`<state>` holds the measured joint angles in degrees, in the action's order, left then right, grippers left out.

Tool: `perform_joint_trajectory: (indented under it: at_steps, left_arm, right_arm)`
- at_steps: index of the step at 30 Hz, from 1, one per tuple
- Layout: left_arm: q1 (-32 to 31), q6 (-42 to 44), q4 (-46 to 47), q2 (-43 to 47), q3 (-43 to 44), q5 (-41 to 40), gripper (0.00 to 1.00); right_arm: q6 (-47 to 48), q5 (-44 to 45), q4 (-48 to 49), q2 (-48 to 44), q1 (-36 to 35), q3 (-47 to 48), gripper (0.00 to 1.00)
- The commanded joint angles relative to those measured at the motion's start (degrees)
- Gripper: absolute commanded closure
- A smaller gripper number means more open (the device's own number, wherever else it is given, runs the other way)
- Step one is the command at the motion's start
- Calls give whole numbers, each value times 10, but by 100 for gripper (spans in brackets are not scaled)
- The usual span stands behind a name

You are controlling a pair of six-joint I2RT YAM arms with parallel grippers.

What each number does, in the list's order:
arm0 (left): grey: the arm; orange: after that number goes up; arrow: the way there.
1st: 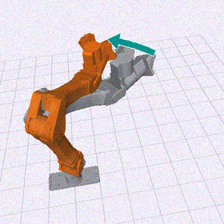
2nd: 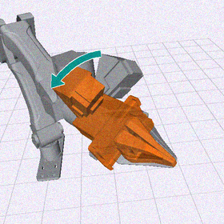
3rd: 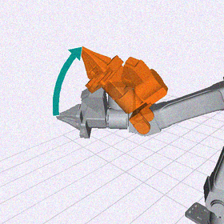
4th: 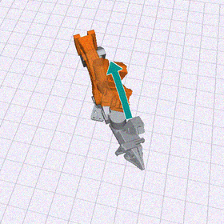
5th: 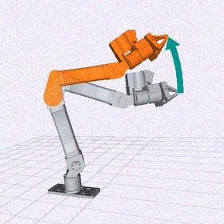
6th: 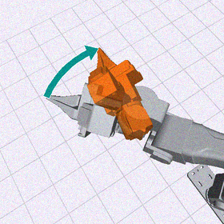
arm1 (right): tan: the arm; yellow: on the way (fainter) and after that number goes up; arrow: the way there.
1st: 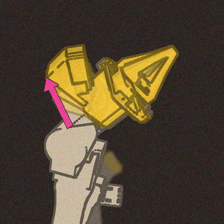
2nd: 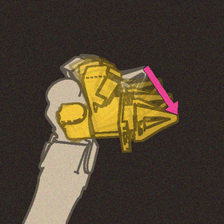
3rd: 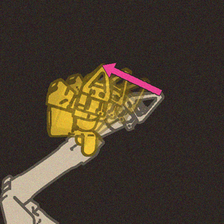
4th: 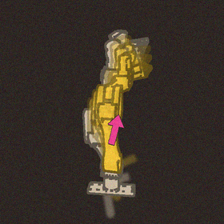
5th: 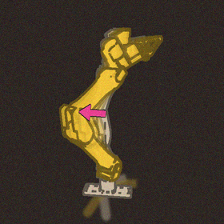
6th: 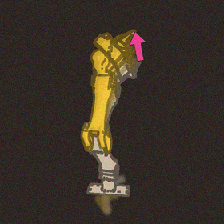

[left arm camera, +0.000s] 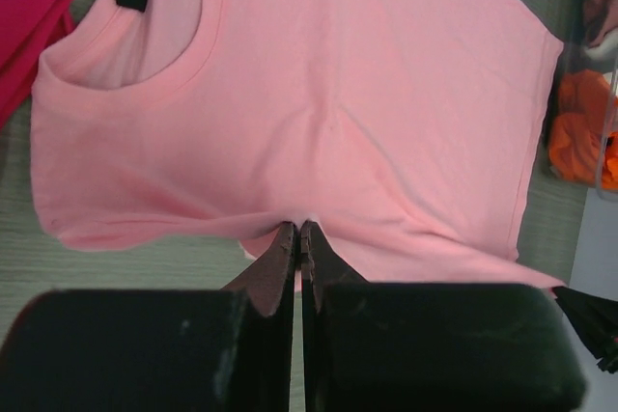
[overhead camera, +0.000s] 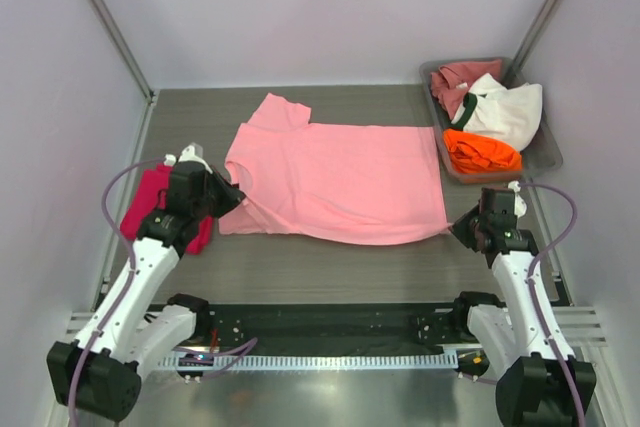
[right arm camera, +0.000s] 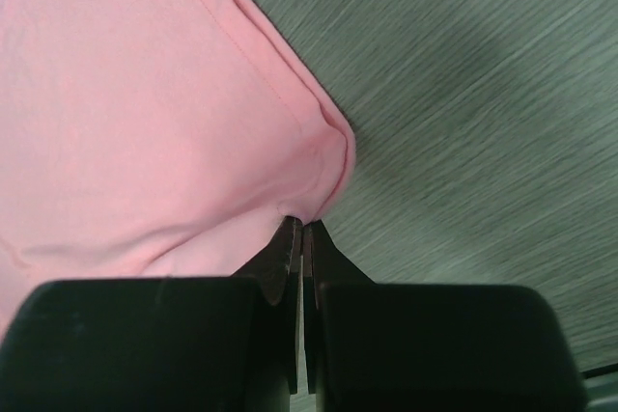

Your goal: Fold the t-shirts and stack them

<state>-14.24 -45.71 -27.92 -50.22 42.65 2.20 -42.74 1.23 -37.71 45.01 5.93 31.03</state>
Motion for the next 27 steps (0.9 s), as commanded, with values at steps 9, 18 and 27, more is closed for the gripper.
perform_joint_trajectory:
  at_steps: [9,18,27]
  left_arm:
    - [-2,19,85,-117,113,-33,100]
    - [-1,38,99,-208,165,-56,100]
    - [12,45,94,-263,211,-70,100]
  right_arm:
    - [-5,18,112,108,-3,35,99]
    - [-12,18,155,169,-8,66,99]
    - [-17,17,188,221,-25,88,99]
